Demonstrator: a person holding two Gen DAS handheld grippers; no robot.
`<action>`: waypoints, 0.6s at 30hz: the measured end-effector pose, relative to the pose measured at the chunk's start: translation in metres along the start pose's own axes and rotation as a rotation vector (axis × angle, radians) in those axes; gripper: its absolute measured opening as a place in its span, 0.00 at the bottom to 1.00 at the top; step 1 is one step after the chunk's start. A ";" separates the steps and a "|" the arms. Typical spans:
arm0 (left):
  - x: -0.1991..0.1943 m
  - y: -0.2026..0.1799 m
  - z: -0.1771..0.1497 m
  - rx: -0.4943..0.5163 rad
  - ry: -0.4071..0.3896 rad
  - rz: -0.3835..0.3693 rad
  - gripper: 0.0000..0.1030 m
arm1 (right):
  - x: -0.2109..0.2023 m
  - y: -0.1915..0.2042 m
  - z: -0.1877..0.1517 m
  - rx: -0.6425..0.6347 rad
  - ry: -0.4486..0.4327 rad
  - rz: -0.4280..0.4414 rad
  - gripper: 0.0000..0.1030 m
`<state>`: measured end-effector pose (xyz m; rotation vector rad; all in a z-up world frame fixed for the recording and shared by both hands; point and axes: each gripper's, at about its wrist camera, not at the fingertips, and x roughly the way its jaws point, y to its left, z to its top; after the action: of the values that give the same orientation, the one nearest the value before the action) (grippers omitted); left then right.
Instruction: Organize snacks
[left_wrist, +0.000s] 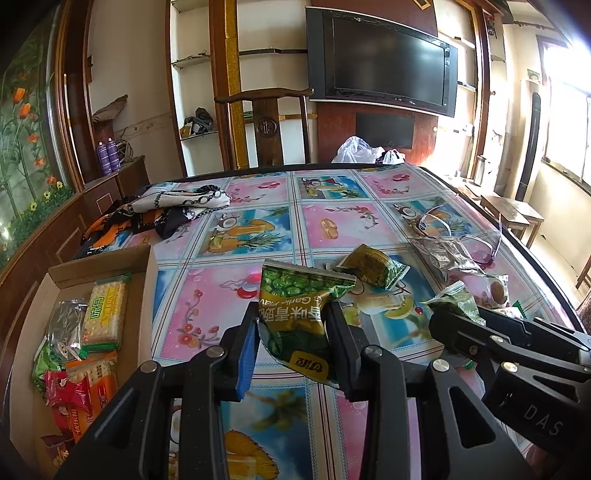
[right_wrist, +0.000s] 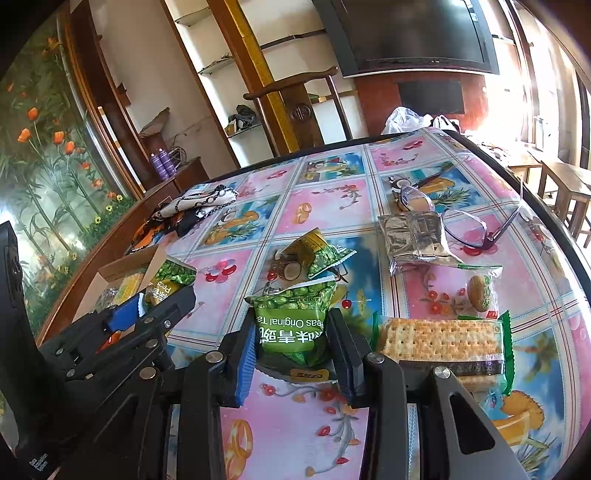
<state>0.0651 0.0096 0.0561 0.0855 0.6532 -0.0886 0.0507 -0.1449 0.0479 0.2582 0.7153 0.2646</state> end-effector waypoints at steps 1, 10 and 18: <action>0.000 0.000 0.000 -0.001 -0.002 0.000 0.33 | 0.000 0.000 0.000 0.000 0.001 0.001 0.38; -0.010 0.009 0.006 -0.019 -0.024 0.016 0.33 | -0.001 0.002 0.001 -0.004 -0.006 0.009 0.38; -0.031 0.030 0.015 -0.071 -0.078 0.020 0.33 | -0.001 0.006 0.000 -0.017 -0.006 0.008 0.38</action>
<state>0.0532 0.0393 0.0882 0.0202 0.5764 -0.0495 0.0491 -0.1395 0.0505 0.2452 0.7063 0.2780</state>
